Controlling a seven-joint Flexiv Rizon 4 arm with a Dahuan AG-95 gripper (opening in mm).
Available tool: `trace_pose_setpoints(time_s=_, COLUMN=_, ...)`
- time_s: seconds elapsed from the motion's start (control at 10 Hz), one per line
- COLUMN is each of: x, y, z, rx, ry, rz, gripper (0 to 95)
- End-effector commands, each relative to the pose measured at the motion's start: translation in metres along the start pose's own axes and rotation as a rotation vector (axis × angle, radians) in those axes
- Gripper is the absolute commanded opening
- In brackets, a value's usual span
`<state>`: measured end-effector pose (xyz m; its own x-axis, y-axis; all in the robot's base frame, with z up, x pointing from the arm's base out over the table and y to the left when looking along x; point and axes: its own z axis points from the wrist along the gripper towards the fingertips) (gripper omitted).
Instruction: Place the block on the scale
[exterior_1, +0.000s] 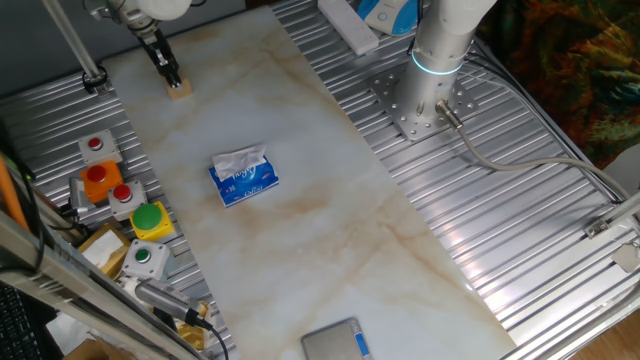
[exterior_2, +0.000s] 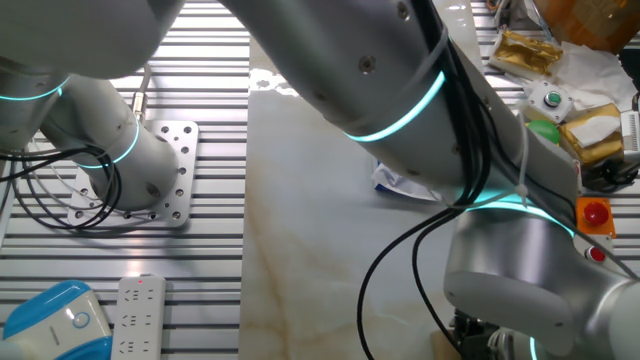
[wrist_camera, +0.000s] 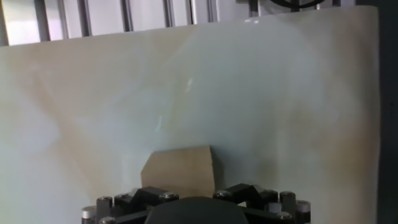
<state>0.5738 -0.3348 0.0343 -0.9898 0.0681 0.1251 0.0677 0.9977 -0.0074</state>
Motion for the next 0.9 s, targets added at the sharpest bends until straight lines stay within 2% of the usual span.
trace_pose_setpoints(time_s=0.1, x=0.0005, y=0.0008, z=-0.0003, rx=0.004, ry=-0.001, rz=0.007, gripper=76.0)
trace_pose_setpoints(time_s=0.5, x=-0.0024, y=0.0076, z=-0.0052, rx=0.001, ry=0.0, rz=0.028, gripper=76.0)
trace_pose_setpoints(time_s=0.6, x=-0.0025, y=0.0078, z=-0.0053, rx=0.0, ry=0.001, rz=0.029, gripper=57.0)
trace_pose_setpoints(time_s=0.9, x=-0.0027, y=0.0079, z=-0.0053, rx=0.001, ry=0.003, rz=0.031, gripper=57.0)
